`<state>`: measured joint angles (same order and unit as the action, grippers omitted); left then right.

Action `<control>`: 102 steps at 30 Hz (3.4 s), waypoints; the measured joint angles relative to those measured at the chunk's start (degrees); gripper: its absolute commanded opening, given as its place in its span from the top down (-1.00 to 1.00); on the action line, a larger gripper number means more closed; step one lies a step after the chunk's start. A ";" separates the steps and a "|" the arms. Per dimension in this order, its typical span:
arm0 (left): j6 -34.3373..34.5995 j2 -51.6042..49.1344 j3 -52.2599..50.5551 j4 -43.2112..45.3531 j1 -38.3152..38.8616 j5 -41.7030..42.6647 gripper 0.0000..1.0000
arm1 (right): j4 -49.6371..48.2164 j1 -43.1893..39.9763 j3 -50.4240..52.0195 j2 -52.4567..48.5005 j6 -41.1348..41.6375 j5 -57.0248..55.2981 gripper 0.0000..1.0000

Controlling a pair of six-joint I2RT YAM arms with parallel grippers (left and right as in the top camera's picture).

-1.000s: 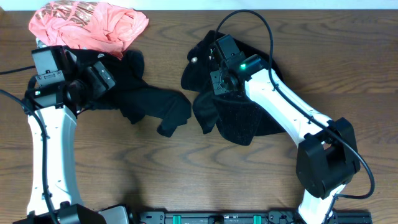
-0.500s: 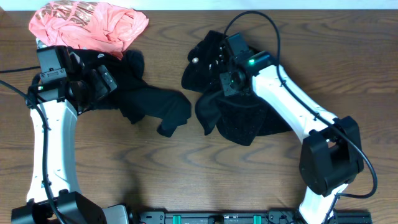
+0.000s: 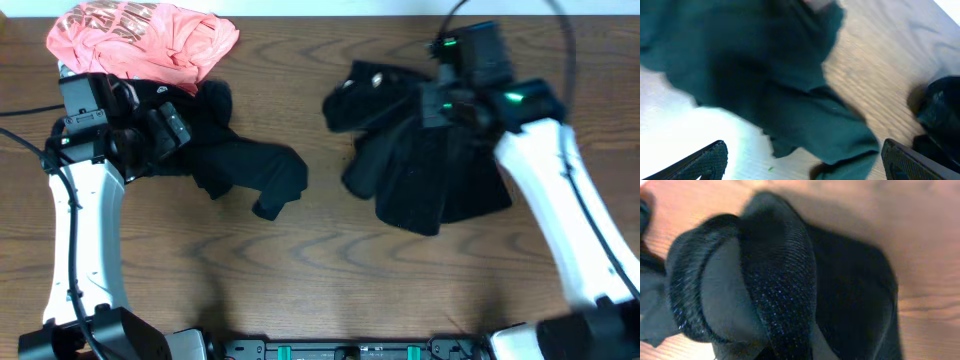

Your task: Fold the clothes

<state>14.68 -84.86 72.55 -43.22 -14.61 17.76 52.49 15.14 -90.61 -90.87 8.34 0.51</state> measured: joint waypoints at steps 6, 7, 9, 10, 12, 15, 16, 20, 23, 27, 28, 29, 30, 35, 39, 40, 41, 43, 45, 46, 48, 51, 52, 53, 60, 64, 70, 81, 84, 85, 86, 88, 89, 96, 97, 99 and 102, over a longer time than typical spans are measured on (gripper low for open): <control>-3.08 -0.02 0.00 3.41 5.99 3.80 -0.96 | 0.59 -1.42 -1.92 8.07 -9.68 4.59 0.98; -3.52 -0.02 0.00 3.89 7.15 4.11 -0.96 | 0.83 -1.42 -2.32 8.98 -11.28 5.46 0.99; -5.14 -0.02 0.00 4.90 10.21 4.98 -0.96 | 0.90 -1.42 -3.37 11.13 -14.97 8.00 0.98; -6.01 -0.02 0.00 5.25 11.19 5.29 -0.96 | 0.87 -1.44 -3.74 11.63 -15.93 8.83 0.98; -8.24 -0.02 0.00 6.10 13.73 6.36 -0.96 | 0.87 -1.44 -4.66 12.44 -17.59 10.49 0.98; -10.60 -0.02 0.00 6.29 16.39 7.48 -0.96 | 0.81 -1.44 -5.55 13.38 -19.39 12.00 0.98; -11.08 -0.02 0.00 6.54 16.72 7.72 -0.96 | 0.85 -1.44 -5.73 13.53 -20.20 12.46 0.98; -12.20 -0.02 0.00 7.87 16.09 7.82 -0.96 | 1.22 -1.44 -5.90 13.44 -29.03 15.63 0.98; -12.63 -0.02 0.00 8.63 15.41 7.82 -0.96 | 1.73 -1.42 -5.90 13.25 -39.50 17.59 0.98; -13.22 -0.02 0.00 9.25 15.15 7.82 -0.96 | 1.92 -1.97 -5.90 11.98 -53.11 18.14 0.98; -13.25 -0.02 0.00 9.29 15.15 7.82 -0.96 | 2.12 -2.29 -5.90 11.45 -55.43 18.10 0.98; -13.25 -0.02 0.00 9.33 15.15 7.82 -0.96 | 2.49 -2.82 -5.90 10.67 -58.07 17.94 0.98; -13.25 -0.02 0.00 9.42 15.15 7.82 -0.96 | 2.86 -3.39 -5.90 9.84 -60.11 17.81 0.98; -13.25 -0.02 0.00 9.62 15.15 7.82 -0.96 | 3.76 -7.67 -5.90 4.81 -66.42 17.27 0.83; -13.25 -0.02 0.00 9.60 15.15 7.82 -0.96 | 1.75 -10.12 -5.90 2.27 -66.97 16.63 -0.98; -13.25 -0.02 0.00 9.57 15.15 7.82 -0.96 | 0.46 -10.38 -5.90 2.21 -65.88 16.48 -0.99; -13.25 -0.02 0.00 9.57 15.15 7.82 -0.96 | -0.83 -10.51 -5.95 2.29 -63.98 16.39 -0.99; -13.25 -0.02 0.00 9.60 15.15 7.82 -0.96 | -2.99 -10.69 -6.16 2.75 -58.64 16.65 -0.99; -13.25 -0.02 0.00 9.64 15.15 7.82 -0.96 | -4.55 -10.75 -6.47 3.32 -49.55 16.72 -0.99; -13.25 -0.02 0.00 9.70 15.15 7.82 -0.96 | -4.50 -10.75 -6.58 3.54 -45.72 16.76 -0.99; -13.46 -0.02 0.00 10.01 15.23 7.82 -0.96 | -2.82 -10.78 -6.91 3.96 -37.29 17.49 -0.98; -15.10 -0.20 0.00 10.29 15.91 7.80 -0.96 | 3.15 -10.75 -7.10 4.17 -29.44 20.09 -0.98; -15.78 -0.33 0.00 10.45 16.37 7.82 -0.96 | 5.66 -10.75 -7.10 4.13 -27.69 21.24 -0.98; -16.55 -0.66 0.00 10.78 17.07 7.82 -0.96 | 7.80 -10.71 -7.10 4.02 -26.38 22.21 -0.98; -21.77 -7.10 0.00 17.27 22.43 8.07 -0.96 | 18.95 -0.61 -7.10 1.81 -21.44 23.85 -0.98; -23.23 -11.34 0.00 20.26 23.43 8.22 -0.96 | 20.28 8.57 -6.67 -0.04 -18.38 18.78 -0.99; -25.70 -14.67 0.00 21.88 22.10 8.31 -0.96 | 19.50 16.17 -1.38 -1.99 -10.19 8.24 -0.98; -21.70 -14.73 0.00 25.90 13.14 8.41 -0.96 | 3.93 17.03 17.77 -2.10 -0.55 -10.71 -0.98; -20.90 -14.73 0.00 26.88 12.96 8.46 -0.96 | -2.60 17.49 22.73 -2.10 -0.70 -16.44 -0.98; -20.68 -14.73 0.00 26.99 12.96 8.46 -0.96 | -4.70 17.73 24.13 -2.10 -0.94 -17.90 -0.99; -20.65 -14.73 0.00 27.04 13.00 8.46 -0.96 | -7.02 17.92 25.68 -2.10 -1.33 -19.23 -0.98; -20.50 -14.73 0.00 27.21 13.00 8.46 -0.96 | -10.86 18.34 28.22 -2.10 -2.16 -21.05 -0.98; -20.48 -14.73 0.00 27.21 13.00 8.46 -0.96 | -13.49 18.34 29.90 -2.10 -3.08 -22.01 -0.98; -20.46 -14.73 0.00 27.39 13.00 8.46 -0.96 | -29.70 18.53 38.75 -2.10 -10.82 -25.68 -0.96; -20.46 -14.73 0.00 27.43 13.00 8.46 -0.96 | -31.47 18.51 39.63 -2.10 -11.93 -26.45 -0.92; -20.46 -14.73 0.00 27.45 13.00 8.46 -0.96 | -34.42 18.23 41.05 -2.10 -13.68 -27.93 -0.84; -20.46 -14.73 0.00 27.71 13.16 8.46 -0.96 | -36.48 16.70 41.83 -2.10 -15.63 -30.16 -0.69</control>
<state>-5.78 -99.59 72.55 -15.51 -1.45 26.22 16.01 31.83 -48.77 -92.97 -7.29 -29.65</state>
